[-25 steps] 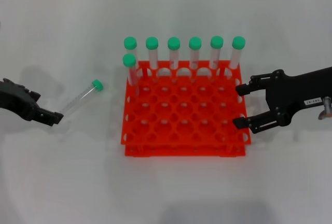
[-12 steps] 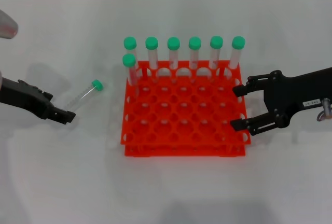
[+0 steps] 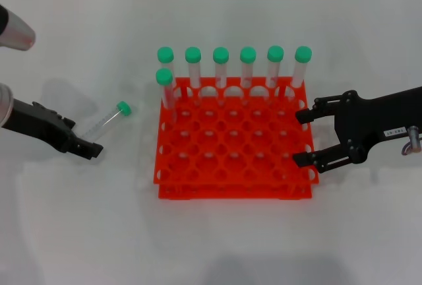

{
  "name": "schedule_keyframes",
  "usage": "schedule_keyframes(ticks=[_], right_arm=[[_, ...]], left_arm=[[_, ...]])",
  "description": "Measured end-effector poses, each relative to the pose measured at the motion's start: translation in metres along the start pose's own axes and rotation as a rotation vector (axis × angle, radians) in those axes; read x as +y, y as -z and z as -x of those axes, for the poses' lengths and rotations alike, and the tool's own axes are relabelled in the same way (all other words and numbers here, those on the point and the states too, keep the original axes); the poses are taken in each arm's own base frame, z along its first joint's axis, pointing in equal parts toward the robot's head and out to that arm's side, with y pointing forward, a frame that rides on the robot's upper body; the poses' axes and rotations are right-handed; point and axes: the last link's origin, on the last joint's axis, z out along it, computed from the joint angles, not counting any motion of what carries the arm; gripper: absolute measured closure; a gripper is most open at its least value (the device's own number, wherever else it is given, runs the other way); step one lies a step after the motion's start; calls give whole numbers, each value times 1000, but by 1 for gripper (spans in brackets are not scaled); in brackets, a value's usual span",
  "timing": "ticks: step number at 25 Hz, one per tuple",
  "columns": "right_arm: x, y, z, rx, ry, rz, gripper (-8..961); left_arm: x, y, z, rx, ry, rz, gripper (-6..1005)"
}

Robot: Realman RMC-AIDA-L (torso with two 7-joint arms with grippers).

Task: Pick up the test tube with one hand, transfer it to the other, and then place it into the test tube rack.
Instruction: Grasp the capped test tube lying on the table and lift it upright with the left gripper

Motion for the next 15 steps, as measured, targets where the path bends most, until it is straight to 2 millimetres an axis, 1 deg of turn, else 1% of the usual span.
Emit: schedule_keyframes(ticks=[6, 9, 15], right_arm=[[0, 0, -1, 0, -2, 0, 133], [0, 0, -1, 1, -2, 0, 133], [1, -2, -1, 3, -3, 8, 134]], left_arm=[[0, -2, 0, -2, 6, -3, 143], [1, -4, 2, -7, 9, -2, 336], [3, -4, 2, -16, 27, 4, 338]])
